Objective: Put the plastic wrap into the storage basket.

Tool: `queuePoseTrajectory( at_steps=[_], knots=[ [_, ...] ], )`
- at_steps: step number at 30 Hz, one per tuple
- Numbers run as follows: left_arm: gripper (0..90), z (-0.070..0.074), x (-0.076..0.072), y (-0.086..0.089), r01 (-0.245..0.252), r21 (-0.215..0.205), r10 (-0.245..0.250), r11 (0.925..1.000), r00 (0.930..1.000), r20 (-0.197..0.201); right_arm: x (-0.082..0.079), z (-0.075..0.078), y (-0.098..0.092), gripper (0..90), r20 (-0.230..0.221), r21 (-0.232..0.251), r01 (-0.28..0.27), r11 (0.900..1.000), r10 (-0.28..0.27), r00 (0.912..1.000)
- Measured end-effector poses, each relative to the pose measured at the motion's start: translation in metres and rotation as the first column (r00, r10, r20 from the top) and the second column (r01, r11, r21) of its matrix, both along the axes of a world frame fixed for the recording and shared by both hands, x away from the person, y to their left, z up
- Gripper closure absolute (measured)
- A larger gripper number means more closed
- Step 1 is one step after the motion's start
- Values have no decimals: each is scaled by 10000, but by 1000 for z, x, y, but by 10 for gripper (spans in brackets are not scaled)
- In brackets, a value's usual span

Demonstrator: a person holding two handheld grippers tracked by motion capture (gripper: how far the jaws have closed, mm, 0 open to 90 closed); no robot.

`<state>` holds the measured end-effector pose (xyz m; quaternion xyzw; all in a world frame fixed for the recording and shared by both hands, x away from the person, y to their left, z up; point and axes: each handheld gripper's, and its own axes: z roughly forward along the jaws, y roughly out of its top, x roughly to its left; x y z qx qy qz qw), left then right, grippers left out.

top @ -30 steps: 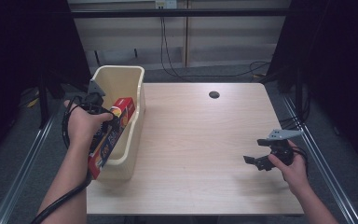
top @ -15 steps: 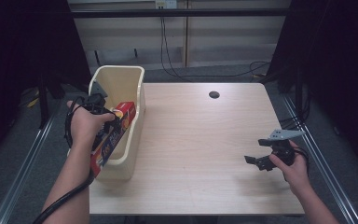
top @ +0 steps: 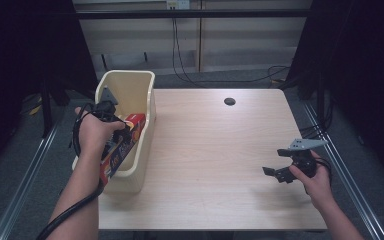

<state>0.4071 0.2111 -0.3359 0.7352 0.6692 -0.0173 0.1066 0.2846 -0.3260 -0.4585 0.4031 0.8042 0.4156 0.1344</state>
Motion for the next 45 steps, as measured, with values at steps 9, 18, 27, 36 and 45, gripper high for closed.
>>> queuePoseTrajectory(
  at_steps=[9, 18, 27, 36, 45],
  knots=[
    [410, 19, -1, 1, -54, -405, 80, 9992, 9979, 646, 0, 0, 1, 21, 6, 10, 9, 10000, -9, 10000],
    [334, 29, -2, -2, 328, -769, -232, 9965, 9923, 1215, 0, 0, 1, 21, 63, 3, 4, 10000, -4, 10000],
    [230, 35, -4, -7, 800, -1199, -561, 9896, 9800, 1911, 0, 0, 2, 21, 51, 10, -25, 10000, 25, 10000],
    [166, 46, -5, -19, 1308, -1297, -964, 9829, 9652, 2430, -1, 2, 2, 22, 85, 22, 20, 10000, -21, 10000],
    [135, 51, -8, -35, 1884, -1434, -1448, 9716, 9520, 2695, 0, 1, 6, 22, 122, -45, -88, 10000, 88, 9999]
  ],
)
